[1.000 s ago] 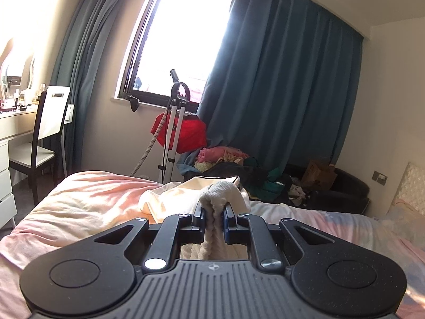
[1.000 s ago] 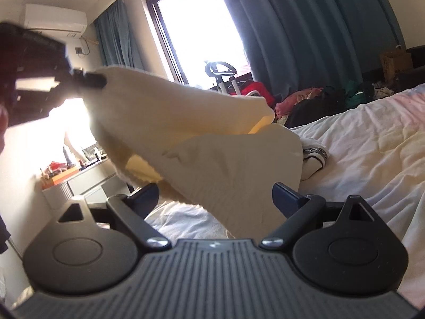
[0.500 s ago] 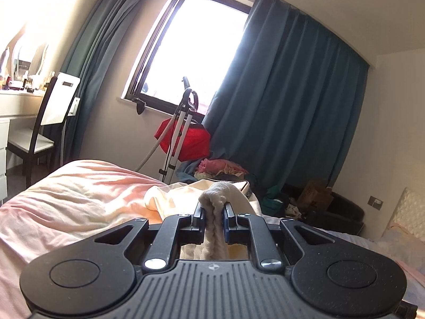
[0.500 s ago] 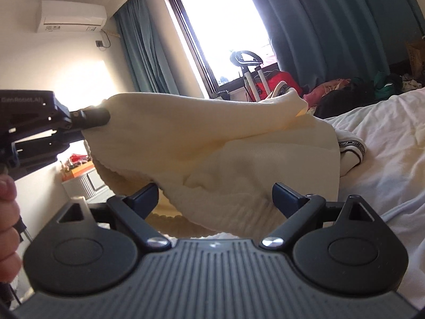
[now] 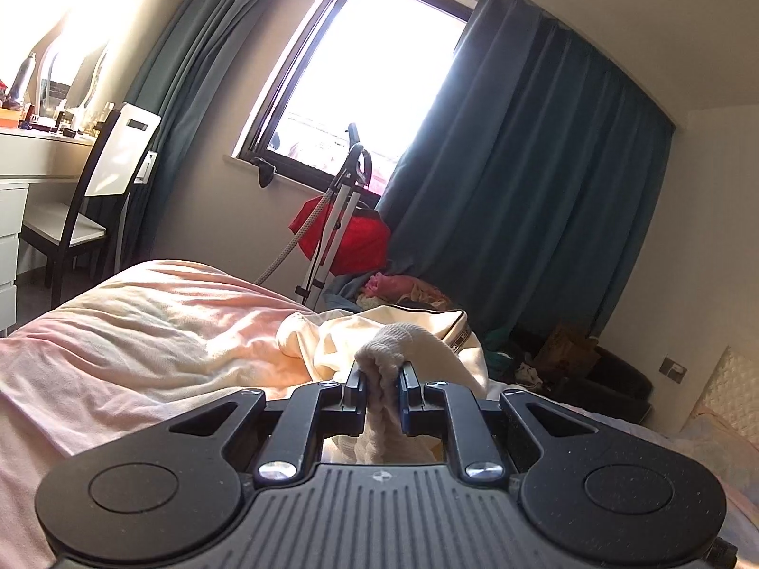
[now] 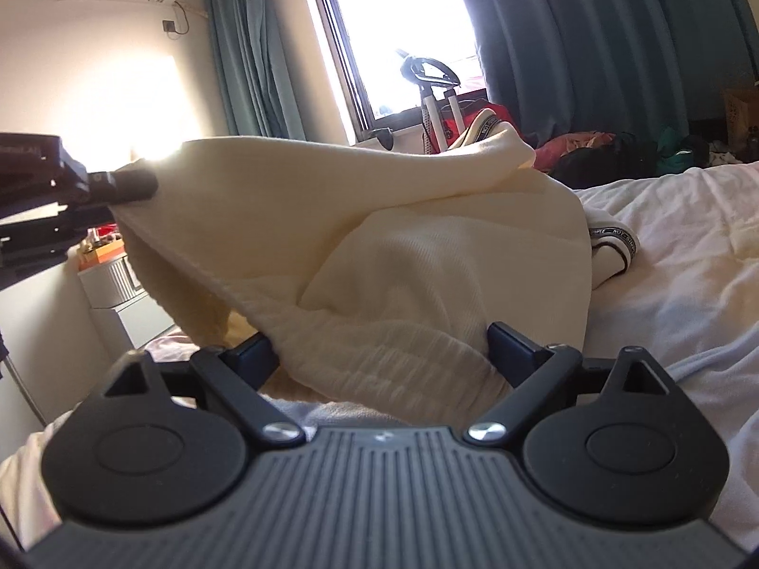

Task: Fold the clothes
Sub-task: 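Lift the cuff with the left tool while the right tool grasps the other cuff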

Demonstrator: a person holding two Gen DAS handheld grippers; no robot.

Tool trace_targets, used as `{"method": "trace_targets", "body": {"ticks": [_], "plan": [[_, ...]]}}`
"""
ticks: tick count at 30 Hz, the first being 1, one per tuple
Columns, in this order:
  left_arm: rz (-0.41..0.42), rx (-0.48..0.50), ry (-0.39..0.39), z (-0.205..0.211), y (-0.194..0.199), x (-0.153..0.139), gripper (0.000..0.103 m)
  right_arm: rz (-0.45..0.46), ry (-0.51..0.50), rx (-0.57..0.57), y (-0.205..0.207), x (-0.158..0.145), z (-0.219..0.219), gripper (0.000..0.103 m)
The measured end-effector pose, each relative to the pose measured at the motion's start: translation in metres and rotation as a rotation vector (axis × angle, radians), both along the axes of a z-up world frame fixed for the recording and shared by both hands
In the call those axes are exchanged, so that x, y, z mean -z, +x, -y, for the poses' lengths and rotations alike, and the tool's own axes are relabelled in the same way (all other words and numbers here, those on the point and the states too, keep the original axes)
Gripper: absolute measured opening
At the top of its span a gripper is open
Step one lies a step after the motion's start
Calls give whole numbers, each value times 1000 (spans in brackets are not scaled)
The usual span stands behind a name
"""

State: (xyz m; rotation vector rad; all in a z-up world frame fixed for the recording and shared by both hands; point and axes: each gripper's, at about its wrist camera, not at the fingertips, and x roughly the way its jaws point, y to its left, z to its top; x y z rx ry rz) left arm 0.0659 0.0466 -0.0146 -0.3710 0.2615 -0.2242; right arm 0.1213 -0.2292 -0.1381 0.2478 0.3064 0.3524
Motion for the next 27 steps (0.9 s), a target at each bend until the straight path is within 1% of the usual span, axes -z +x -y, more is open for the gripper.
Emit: {"method": "trace_targets", "body": {"ticks": [2, 4, 6, 7, 10, 12, 17, 20, 22, 24, 27], "plan": [[-13, -10, 0, 0, 1, 2, 14, -9, -13, 0, -3, 1, -1, 94], [-21, -23, 2, 0, 2, 4, 14, -26, -57, 8, -7, 2, -4, 94], [-18, -37, 23, 2, 0, 3, 14, -44, -109, 30, -11, 4, -7, 94], [-16, -44, 25, 2, -1, 2, 14, -49, -114, 33, -14, 5, -7, 94], [0, -67, 35, 1, -6, -2, 14, -75, -98, 38, -19, 5, -2, 94], [12, -84, 36, -2, -8, -5, 14, -130, -71, 58, -17, 8, 4, 94], [-31, -96, -28, -15, -4, -6, 16, -257, 11, 135, -7, 24, 24, 94], [-58, -99, -58, -21, -2, -4, 16, -330, 80, 138, 1, 33, 35, 94], [-63, -102, -62, -24, -3, -2, 16, -353, 117, 140, 4, 39, 38, 94], [-61, -105, -66, -25, -4, -3, 16, -359, 115, 141, 5, 41, 38, 94], [-54, -111, -65, -26, -5, -5, 16, -368, 65, 130, 7, 41, 31, 95]]}}
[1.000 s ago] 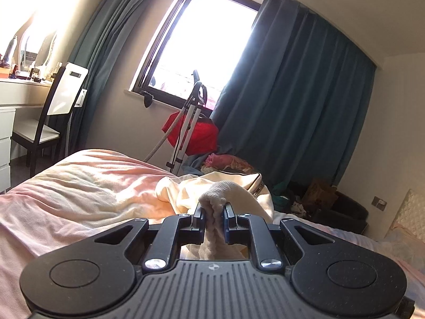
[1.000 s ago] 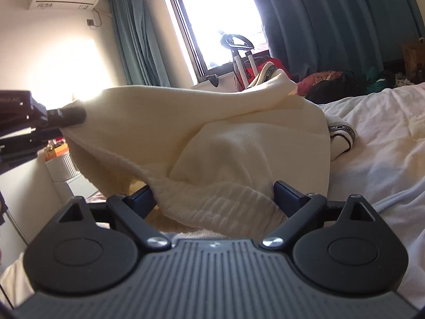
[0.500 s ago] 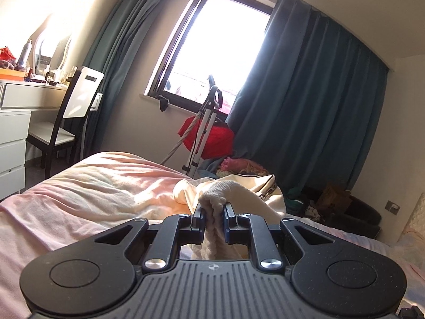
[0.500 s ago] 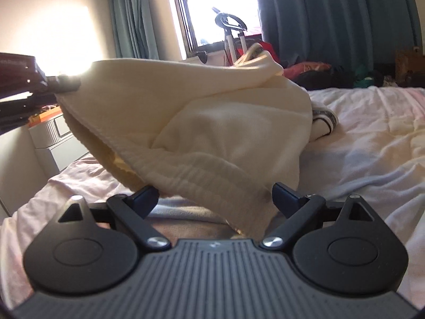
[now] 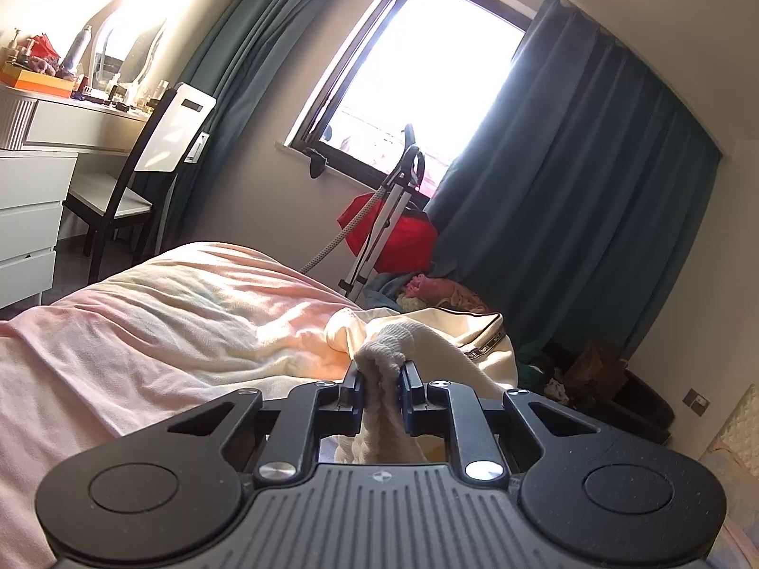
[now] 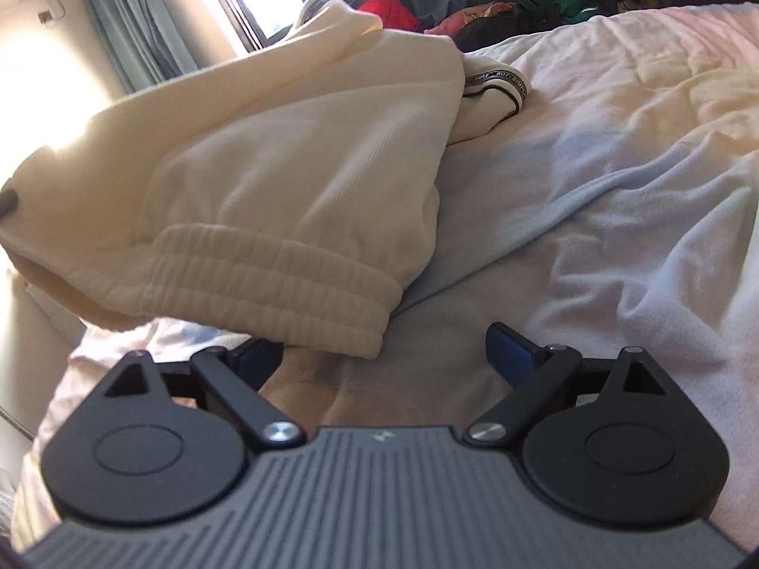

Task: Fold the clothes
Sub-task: 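Lift the cuff with the left tool while the right tool grasps the other cuff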

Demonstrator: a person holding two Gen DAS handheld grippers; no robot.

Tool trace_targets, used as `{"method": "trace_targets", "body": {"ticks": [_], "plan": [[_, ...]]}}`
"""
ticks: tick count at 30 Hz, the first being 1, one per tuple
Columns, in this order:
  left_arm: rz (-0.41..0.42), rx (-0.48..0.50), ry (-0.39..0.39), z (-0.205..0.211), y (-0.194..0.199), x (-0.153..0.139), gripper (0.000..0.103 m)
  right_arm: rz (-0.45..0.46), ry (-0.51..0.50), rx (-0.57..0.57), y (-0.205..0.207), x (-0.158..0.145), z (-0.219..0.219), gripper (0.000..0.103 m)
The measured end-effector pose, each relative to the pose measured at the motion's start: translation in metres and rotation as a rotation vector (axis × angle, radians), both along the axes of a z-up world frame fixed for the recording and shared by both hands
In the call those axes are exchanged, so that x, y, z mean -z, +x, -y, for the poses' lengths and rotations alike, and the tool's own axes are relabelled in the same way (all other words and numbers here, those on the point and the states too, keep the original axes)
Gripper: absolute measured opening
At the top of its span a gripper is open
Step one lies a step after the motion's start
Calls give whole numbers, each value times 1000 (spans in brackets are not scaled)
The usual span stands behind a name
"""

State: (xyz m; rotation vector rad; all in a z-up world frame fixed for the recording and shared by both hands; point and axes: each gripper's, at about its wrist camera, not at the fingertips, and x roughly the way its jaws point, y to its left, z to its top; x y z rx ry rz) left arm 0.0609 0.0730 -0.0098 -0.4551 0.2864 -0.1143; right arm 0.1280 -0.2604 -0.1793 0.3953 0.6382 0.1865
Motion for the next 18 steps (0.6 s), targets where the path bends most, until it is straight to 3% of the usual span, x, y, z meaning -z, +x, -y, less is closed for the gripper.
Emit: {"method": "trace_targets", "body": {"ticks": [8, 9, 10, 16, 18], "plan": [[3, -9, -15, -2, 0, -2, 16, 21, -14, 34, 3, -3, 3, 92], [3, -8, -19, -3, 0, -2, 16, 36, -23, 50, 3, -5, 4, 86], [3, -7, -23, -4, 0, -2, 16, 55, -39, 73, 2, -7, 5, 75], [21, 15, -34, -3, -1, -3, 16, 265, -76, 228, -16, -29, 17, 68], [40, 20, -31, -2, -3, -4, 16, 288, -88, 226, -14, -31, 18, 67]]}}
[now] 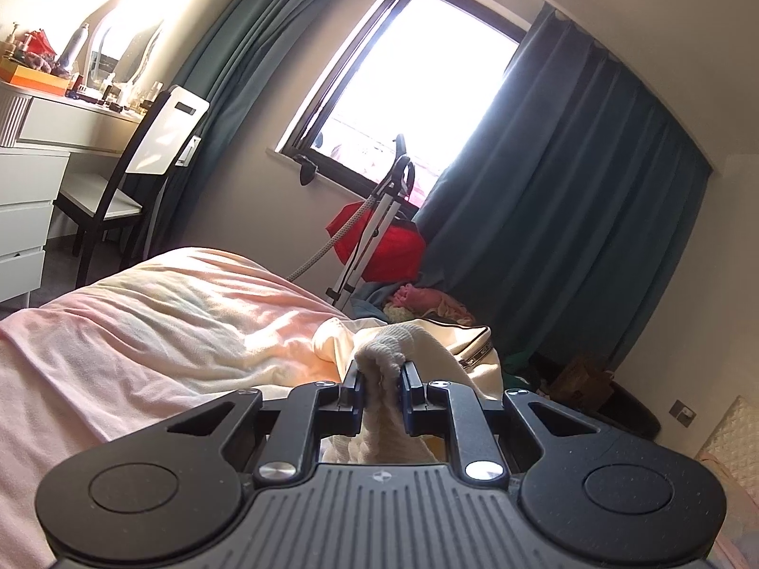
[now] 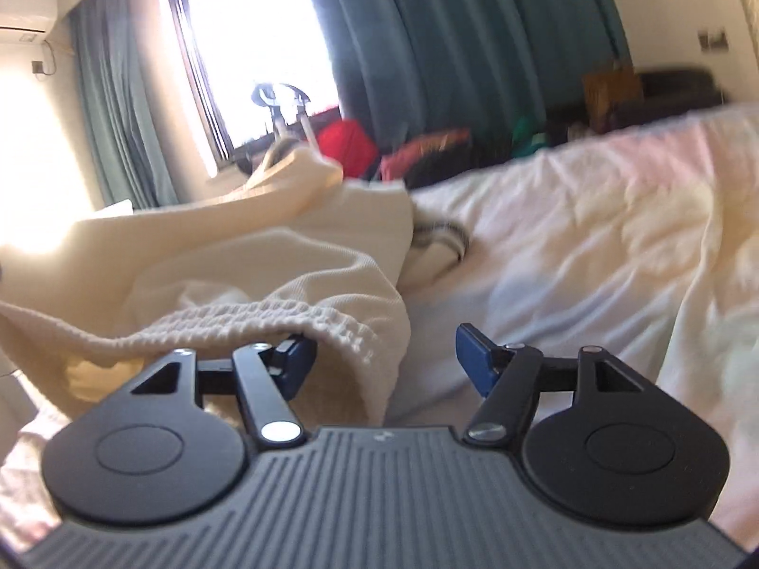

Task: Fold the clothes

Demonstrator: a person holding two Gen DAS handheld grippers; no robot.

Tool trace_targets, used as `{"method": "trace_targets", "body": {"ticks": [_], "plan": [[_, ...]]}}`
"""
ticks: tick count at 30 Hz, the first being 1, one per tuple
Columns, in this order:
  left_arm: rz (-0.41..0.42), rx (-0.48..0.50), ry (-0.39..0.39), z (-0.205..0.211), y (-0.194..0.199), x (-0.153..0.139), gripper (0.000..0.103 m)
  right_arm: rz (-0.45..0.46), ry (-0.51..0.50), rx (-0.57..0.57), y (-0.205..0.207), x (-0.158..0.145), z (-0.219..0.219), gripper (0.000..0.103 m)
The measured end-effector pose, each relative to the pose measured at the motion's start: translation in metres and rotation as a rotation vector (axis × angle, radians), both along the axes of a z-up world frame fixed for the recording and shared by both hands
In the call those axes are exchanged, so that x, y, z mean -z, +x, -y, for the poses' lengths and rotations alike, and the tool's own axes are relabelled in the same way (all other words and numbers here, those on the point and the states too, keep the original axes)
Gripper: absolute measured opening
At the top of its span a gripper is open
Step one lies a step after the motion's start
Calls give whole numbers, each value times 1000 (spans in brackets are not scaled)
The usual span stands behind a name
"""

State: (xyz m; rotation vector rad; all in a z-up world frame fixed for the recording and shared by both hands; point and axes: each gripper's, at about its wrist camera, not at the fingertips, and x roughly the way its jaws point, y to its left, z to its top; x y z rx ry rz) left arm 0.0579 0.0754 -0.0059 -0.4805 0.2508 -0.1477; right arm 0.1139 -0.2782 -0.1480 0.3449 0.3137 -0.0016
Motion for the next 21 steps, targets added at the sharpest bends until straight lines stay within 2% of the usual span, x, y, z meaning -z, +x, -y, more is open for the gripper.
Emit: {"method": "trace_targets", "body": {"ticks": [1, 3, 5, 6, 7, 9, 10, 15, 17, 19, 21], "plan": [[5, 1, -1, 0, 0, -1, 16, -18, 6, -13, 5, 2, 0, 68], [6, 0, -7, -2, 0, -1, 16, -121, 9, -61, 20, 13, -6, 68], [-3, -1, -16, -3, 2, 0, 16, -175, -30, -92, 28, 23, -14, 66], [-8, -6, -23, -5, 3, 2, 16, -180, -49, -99, 28, 24, -17, 58], [-16, -7, -33, -7, 5, 3, 16, -169, -64, -99, 26, 20, -19, 40], [-30, -8, -56, -10, 7, 4, 16, -141, -103, -89, 21, 11, -21, 17], [-36, -8, -70, -12, 8, 5, 16, -110, -125, -77, 14, 3, -21, 13], [-33, 13, -99, -18, 2, -1, 16, 60, -202, -65, -36, -55, -13, 12], [-57, 14, -103, -19, -2, -3, 16, 98, -265, -77, -56, -76, -14, 12], [-104, 14, -72, -20, -4, -4, 16, 92, -313, -102, -73, -87, -15, 12], [-163, 6, -32, -20, -4, -1, 16, 29, -310, -149, -83, -83, -14, 12]]}}
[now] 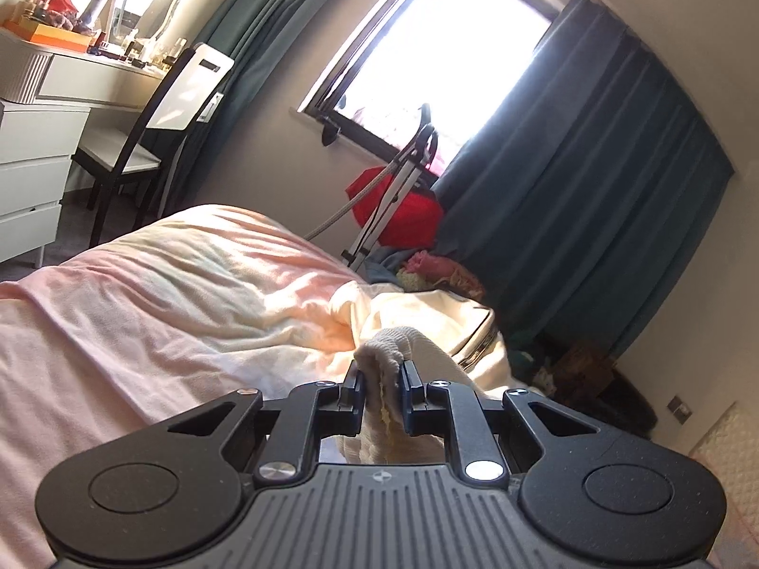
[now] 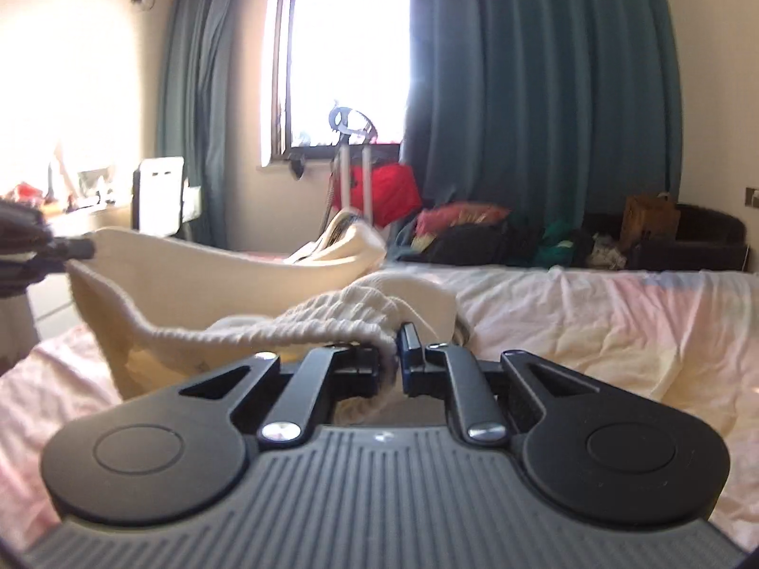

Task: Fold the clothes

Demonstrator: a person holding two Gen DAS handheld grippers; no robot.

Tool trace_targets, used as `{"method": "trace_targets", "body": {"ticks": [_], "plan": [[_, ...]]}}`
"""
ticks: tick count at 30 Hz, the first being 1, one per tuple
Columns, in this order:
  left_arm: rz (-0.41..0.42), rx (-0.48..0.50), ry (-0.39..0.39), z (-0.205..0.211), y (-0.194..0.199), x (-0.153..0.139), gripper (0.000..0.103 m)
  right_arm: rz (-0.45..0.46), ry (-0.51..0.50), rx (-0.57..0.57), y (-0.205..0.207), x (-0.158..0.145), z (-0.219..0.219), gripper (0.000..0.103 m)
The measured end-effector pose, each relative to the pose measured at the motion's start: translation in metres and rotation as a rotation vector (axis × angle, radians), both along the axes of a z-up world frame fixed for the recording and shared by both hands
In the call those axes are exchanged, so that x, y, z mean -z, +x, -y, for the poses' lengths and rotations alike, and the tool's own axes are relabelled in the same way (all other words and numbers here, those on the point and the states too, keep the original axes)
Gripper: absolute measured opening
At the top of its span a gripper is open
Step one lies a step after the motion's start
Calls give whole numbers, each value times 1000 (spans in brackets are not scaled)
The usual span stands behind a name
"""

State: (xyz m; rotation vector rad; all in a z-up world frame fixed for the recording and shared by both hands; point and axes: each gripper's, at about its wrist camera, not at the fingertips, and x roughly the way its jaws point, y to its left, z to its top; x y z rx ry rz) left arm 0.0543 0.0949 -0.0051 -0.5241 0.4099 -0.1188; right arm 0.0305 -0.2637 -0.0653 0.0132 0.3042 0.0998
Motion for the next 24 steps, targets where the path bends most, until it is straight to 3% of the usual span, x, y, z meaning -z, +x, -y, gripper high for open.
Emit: {"method": "trace_targets", "body": {"ticks": [2, 4, 6, 10, 13, 16, 19, 20, 22, 24], "plan": [[-23, -10, 45, -1, 0, 9, 16, -95, 11, -28, -5, 20, -1, 13], [-25, -41, 140, 0, 1, 28, 16, -189, 27, -55, -3, 39, -7, 18], [-96, -67, 192, -4, 9, 47, 16, -236, 23, -74, 1, 48, -14, 21], [-175, -90, 159, -24, 12, 66, 17, -262, 74, -102, -1, 49, -17, 32], [-184, -114, 98, -36, 7, 66, 20, -294, 198, -142, -7, 50, -3, 37], [-185, -124, 54, -41, 3, 64, 26, -347, 417, -152, -3, 55, 25, 37], [-214, -176, 102, -39, 0, 60, 36, -352, 613, -136, -2, 58, 50, 38], [-231, -194, 112, -40, 1, 60, 36, -346, 644, -116, -2, 59, 56, 44], [-247, -199, 96, -43, 2, 62, 38, -365, 707, -69, 2, 67, 64, 75], [-266, -205, 52, -48, 2, 64, 40, -396, 774, -31, 7, 77, 71, 76]]}}
